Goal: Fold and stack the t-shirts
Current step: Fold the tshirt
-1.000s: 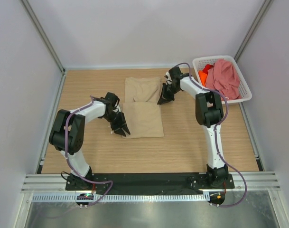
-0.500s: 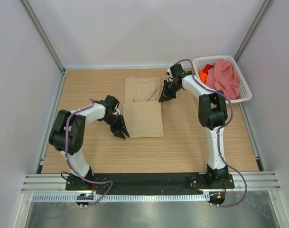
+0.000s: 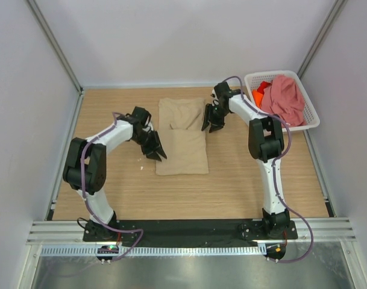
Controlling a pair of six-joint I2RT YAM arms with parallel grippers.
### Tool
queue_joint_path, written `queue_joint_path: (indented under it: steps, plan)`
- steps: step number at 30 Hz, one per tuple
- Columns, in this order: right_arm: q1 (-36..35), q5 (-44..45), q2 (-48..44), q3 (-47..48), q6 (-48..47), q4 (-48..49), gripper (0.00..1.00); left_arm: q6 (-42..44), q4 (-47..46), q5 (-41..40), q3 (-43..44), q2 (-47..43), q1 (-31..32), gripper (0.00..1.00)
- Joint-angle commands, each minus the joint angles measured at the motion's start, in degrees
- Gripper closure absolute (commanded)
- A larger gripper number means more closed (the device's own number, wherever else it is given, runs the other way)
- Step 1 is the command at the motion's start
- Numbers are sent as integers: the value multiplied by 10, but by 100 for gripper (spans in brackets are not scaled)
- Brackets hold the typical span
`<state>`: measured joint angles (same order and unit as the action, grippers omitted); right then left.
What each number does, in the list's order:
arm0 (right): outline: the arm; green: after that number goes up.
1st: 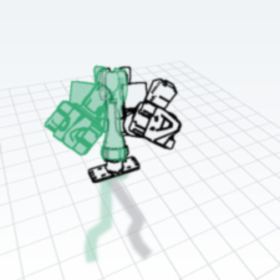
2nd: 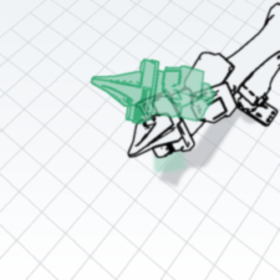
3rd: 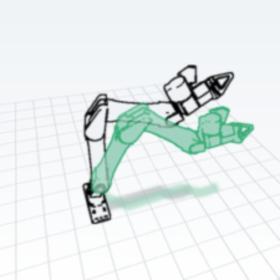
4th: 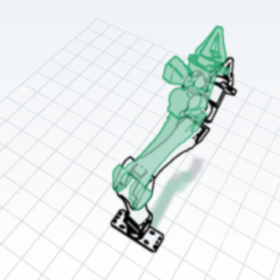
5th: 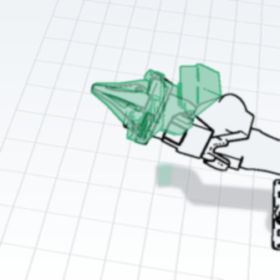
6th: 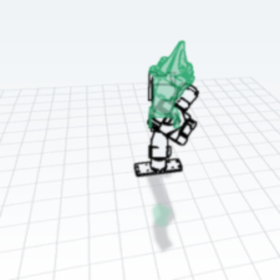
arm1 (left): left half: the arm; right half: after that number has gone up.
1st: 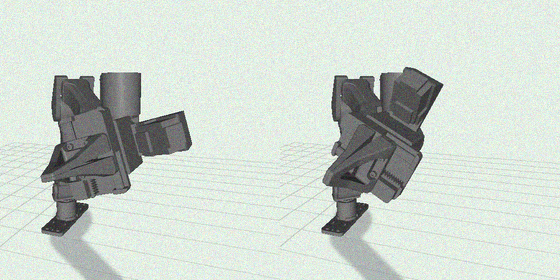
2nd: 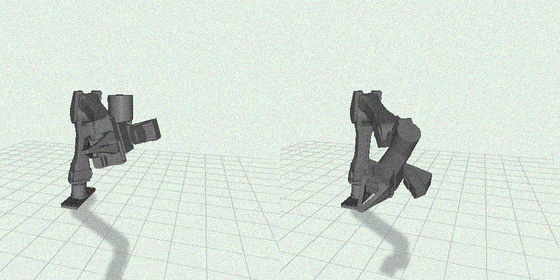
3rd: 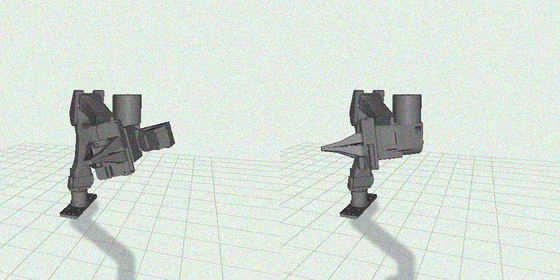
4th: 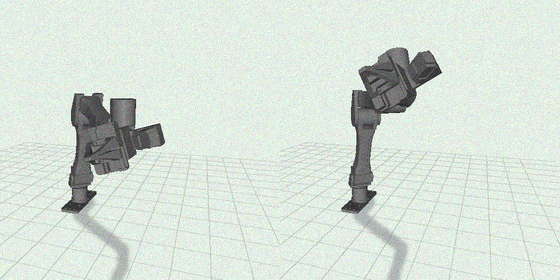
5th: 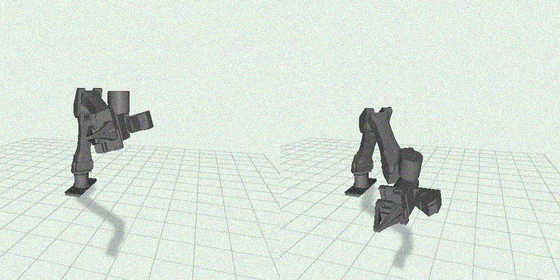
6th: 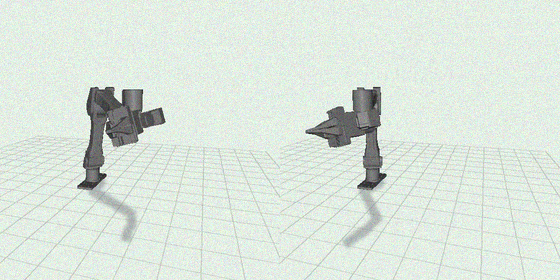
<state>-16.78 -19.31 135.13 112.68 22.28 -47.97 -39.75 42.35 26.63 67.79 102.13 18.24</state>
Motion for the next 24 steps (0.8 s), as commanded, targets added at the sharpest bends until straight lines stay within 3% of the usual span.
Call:
queue_joint_path:
  steps: [1, 5, 8, 10, 11, 14, 19, 24]
  plan:
    - [-1, 44, -8, 81, -23, -44, 48, 11, 1, 16, 90, 32, -27, 68]
    - [-12, 31, -28, 105, -3, -40, 47, 1, -34, 53, 167, 94, -40, 69]
    - [-30, -49, -50, 66, 39, 31, 52, -22, -62, 90, 212, 143, -40, 71]
    - [-47, -127, -56, 20, 97, 114, 61, -46, -112, 120, 224, 170, -40, 72]
    - [-52, -147, -55, 5, 115, 144, 73, -69, -130, 126, 225, 177, -40, 72]
    - [-78, -196, -38, -21, 166, 216, 90, -95, -184, 141, 223, 198, -40, 72]
    - [-83, -249, 6, -86, 270, 378, 99, -118, -198, 121, 225, 239, -43, 73]
    - [-64, -227, 37, -111, 254, 373, 99, -118, -176, 91, 220, 268, -44, 75]
